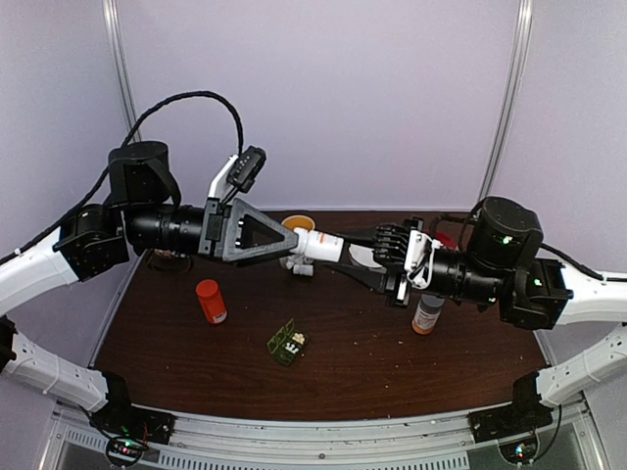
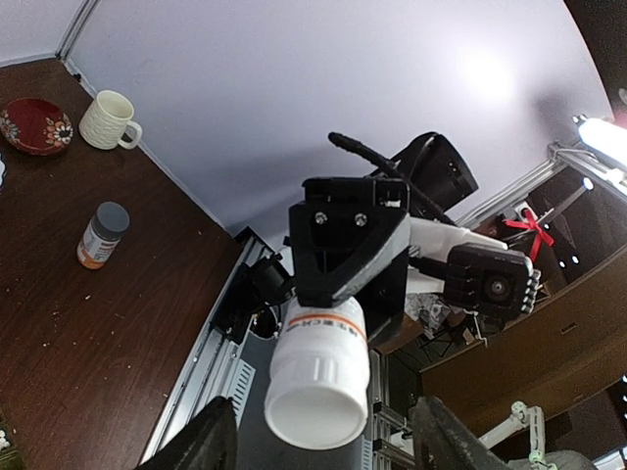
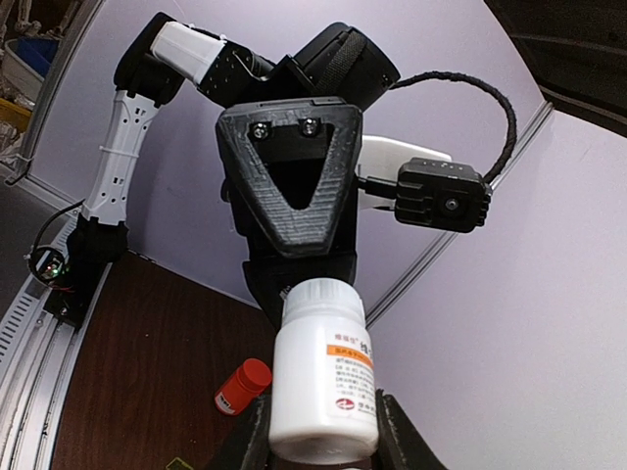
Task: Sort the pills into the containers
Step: Screw the lid of the pill bottle onto the pill bottle.
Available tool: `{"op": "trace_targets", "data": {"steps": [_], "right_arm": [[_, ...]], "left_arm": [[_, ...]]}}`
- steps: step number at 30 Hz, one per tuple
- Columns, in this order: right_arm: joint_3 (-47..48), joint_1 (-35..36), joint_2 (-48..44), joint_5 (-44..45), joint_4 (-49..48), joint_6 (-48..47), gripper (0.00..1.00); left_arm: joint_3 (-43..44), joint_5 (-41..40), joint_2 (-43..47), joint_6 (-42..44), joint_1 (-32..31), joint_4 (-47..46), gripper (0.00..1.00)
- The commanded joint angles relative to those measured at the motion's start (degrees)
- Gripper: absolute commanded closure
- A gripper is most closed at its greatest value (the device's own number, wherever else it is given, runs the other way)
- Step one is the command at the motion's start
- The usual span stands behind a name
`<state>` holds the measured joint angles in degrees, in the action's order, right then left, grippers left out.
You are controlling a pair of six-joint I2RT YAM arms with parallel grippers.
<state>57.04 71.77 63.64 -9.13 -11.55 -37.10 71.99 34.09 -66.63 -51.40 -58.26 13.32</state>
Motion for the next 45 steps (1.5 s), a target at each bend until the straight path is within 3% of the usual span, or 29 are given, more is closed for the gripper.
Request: {"op": "trace_targets", "data": {"steps": [1,14,34,36,39,45], "right_arm": [[0.5,0.4,0.0,0.4,0.1,0.6,1.00],[1.4,0.4,0.9,0.3,2.0,0.2,1.00],[2.8,0.4,2.6,2.3,3.6,2.3,1.00],[3.2,0.4,2.8,2.7,3.8,3.6,1.00],[3.4,0.2,2.8,2.7,3.4,6.5,1.00],[4.9,-0.9,3.5,-0.9,2.9,16.2,1.00]], "left_arm": [[-0.6,-0.3,0.8,-0.5,0.3,-3.2,0.38],[-0.6,-0.2,0.5,-1.2,0.3,-3.1,0.38],[-0.1,1.9,-0.4,1.1,0.3,-1.5,0.73],[0.0,1.9,-0.4,2.0,0.3,-1.5,0.76],[0.1,1.9,-0.2,3.9,0.3,-1.5,0.90],[0.9,2.0,-0.8,6.6,0.3,-0.7,0.95]]}}
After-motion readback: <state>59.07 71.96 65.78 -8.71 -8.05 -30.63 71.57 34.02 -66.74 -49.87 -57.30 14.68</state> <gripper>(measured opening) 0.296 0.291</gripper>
